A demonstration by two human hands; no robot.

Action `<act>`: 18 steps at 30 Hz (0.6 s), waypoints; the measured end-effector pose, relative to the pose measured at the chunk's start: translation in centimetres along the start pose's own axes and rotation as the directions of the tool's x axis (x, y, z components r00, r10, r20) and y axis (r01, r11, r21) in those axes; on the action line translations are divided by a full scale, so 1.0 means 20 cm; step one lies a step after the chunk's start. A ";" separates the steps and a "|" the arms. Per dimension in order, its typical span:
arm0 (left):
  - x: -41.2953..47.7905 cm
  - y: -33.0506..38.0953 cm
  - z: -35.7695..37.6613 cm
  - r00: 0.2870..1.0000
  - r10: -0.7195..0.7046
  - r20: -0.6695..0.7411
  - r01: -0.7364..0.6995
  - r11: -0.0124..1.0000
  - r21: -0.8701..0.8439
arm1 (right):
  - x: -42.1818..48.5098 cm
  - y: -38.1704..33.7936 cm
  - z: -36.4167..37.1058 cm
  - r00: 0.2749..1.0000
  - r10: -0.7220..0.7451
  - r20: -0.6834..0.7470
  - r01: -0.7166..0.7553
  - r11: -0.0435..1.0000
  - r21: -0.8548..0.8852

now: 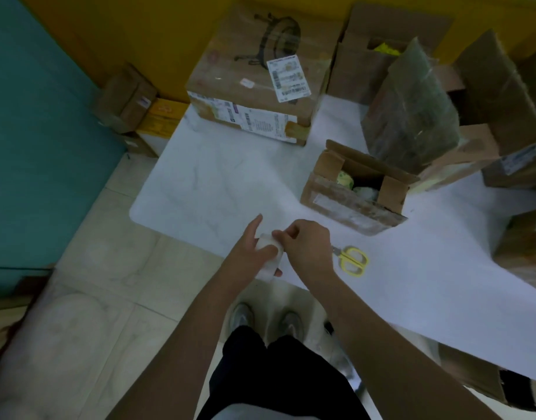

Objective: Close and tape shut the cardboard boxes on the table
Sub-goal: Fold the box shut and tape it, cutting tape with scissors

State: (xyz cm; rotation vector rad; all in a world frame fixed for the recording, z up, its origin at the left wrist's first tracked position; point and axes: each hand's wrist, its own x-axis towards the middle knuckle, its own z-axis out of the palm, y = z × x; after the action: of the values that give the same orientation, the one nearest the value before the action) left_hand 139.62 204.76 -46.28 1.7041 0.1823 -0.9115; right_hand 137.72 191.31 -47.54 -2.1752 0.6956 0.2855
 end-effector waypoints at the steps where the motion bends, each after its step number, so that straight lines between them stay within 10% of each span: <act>1: -0.01 -0.03 -0.03 0.999 -0.028 -0.021 0.027 0.999 -0.024 | -0.01 -0.01 0.04 1.000 -0.016 0.015 0.017 1.000 -0.015; 8: -0.04 -0.40 -0.11 0.918 -0.019 -0.395 0.135 0.954 0.268 | 0.03 -0.02 0.22 0.998 -0.052 0.045 0.051 0.998 0.023; 18: 0.22 -0.66 0.00 0.847 0.077 -0.526 0.110 0.943 0.314 | 0.23 0.27 0.44 0.903 -0.386 -0.191 0.297 0.879 -0.373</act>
State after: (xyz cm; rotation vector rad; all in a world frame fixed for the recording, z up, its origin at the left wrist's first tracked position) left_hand 135.37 208.04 -59.21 2.2576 0.4339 -0.4685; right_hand 138.74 193.60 -58.58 -2.6482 0.4015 -0.0814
